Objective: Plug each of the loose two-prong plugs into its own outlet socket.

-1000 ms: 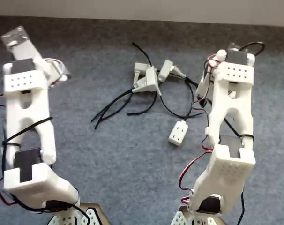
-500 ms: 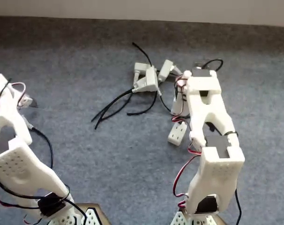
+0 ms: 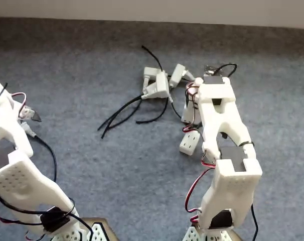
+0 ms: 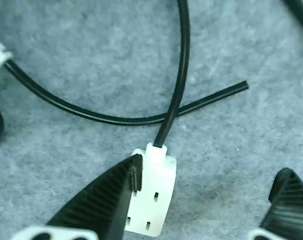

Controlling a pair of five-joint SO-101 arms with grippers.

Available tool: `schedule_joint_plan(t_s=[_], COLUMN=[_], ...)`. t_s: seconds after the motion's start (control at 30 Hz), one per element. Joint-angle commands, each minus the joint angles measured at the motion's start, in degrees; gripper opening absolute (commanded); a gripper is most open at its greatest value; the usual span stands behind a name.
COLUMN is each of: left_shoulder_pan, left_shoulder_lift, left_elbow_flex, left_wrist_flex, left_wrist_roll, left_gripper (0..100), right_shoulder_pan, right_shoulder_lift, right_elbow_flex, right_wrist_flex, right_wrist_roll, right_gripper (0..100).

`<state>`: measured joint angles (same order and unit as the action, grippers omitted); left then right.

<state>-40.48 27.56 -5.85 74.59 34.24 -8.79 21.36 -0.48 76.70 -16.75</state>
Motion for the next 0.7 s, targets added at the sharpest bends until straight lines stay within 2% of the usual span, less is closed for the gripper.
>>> schedule_joint_plan(t_s=[0.0,0.27,0.5,0.67], left_shoulder_pan=[-0.48,-0.04,0.48,2.24], left_shoulder_lift=[-1.01,-1.19,-0.92,-1.19], left_elbow_flex=[2.42,3.56,3.82,3.56], left_wrist_flex=[-5.19,-8.09,-8.35,-8.0], left_wrist_roll=[1.05,1.14,0.7,0.79], left_gripper=[26,25,1,2], right_shoulder_pan=[-0.75,-0.75,-0.75,-0.57], right_shoulder_lift=[-2.51,-2.51,-2.51,-2.51], right_elbow_flex=[0.04,0.04,0.04,0.04], right_wrist_flex=[-0.75,-0.75,-0.75,-0.75], right_wrist_roll=[0.7,0.7,0.7,0.7], right_gripper=[38.9,38.9,38.9,38.9])
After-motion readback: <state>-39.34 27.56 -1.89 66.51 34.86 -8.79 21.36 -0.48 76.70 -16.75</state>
